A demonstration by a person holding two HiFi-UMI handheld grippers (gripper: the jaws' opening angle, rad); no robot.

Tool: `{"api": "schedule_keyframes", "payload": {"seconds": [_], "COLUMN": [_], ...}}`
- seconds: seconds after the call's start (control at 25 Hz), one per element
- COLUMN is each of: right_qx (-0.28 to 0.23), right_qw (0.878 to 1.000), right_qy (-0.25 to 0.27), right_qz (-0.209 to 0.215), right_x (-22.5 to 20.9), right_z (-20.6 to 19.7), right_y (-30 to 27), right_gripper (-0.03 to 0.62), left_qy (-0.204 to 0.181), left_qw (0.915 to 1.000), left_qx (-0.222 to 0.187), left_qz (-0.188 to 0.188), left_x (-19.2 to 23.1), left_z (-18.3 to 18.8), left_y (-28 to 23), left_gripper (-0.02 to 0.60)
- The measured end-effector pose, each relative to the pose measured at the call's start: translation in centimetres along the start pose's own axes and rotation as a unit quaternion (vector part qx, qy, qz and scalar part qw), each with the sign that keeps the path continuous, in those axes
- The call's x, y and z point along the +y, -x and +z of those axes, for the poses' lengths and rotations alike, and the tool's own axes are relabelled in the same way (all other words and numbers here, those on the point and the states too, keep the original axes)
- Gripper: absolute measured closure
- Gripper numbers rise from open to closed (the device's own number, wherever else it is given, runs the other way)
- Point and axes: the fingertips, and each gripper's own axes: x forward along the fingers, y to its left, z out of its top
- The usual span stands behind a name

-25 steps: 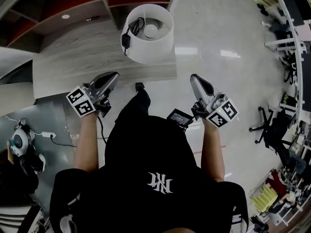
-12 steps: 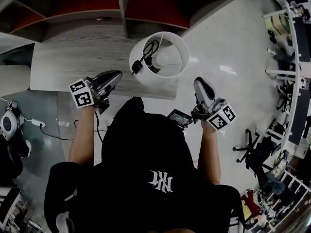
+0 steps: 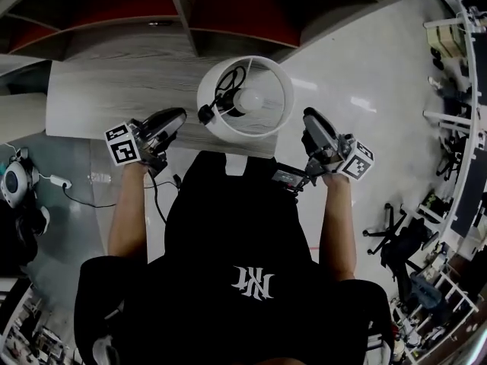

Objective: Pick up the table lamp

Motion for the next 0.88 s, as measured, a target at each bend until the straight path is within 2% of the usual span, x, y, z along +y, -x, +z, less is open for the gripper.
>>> {"api": "schedule_keyframes", "payload": {"seconds": [0.08,0.16,0.24,0.4,0.64,0.76,0.88], "right_qx": [0.008,0.016,0.022,0.048,0.083,0.089,0.111], "right_qw": [0.999,0.996,0.992,0.983,0.977,0.974,0.971], "right_qy": [-0.041,-0.073,-0.103,-0.147,-0.166,-0.181,-0.184], "right_qz": [0.035,0.048,0.065,0.103,0.105,0.107,0.103], "right_x": [-0.8,-2.2,-3.0,-3.7,-5.7,-6.2,-6.4], "right_z": [0.1,0.1,0.1,-0.2,-1.2,-1.7,-2.8], "right_y": [-0.5,-0.1,0.0,-1.4,-1.8,-1.8,-2.0], "right_gripper": [0.463,0.451,0.445,0.433,0.425,0.405,0.385], "left_qy": [0.024,0.048,0.065,0.094,0.127,0.132,0.136], "left_qw": [0.9992,0.9968,0.9946,0.9927,0.9904,0.9901,0.9891], "left_qx": [-0.032,-0.065,-0.08,-0.075,-0.054,-0.048,-0.053], "left_qz": [-0.005,-0.004,0.007,0.013,-0.001,0.002,-0.015], "left_x": [0.6,1.2,1.8,2.5,3.1,3.3,3.2], "left_z": [0.4,0.5,0.2,-0.4,-1.4,-1.4,-1.2], "left_y": [-0.1,-0.2,0.0,0.0,-1.0,-1.2,-1.4], "left_gripper": [0.528,0.518,0.515,0.472,0.434,0.402,0.382]}}
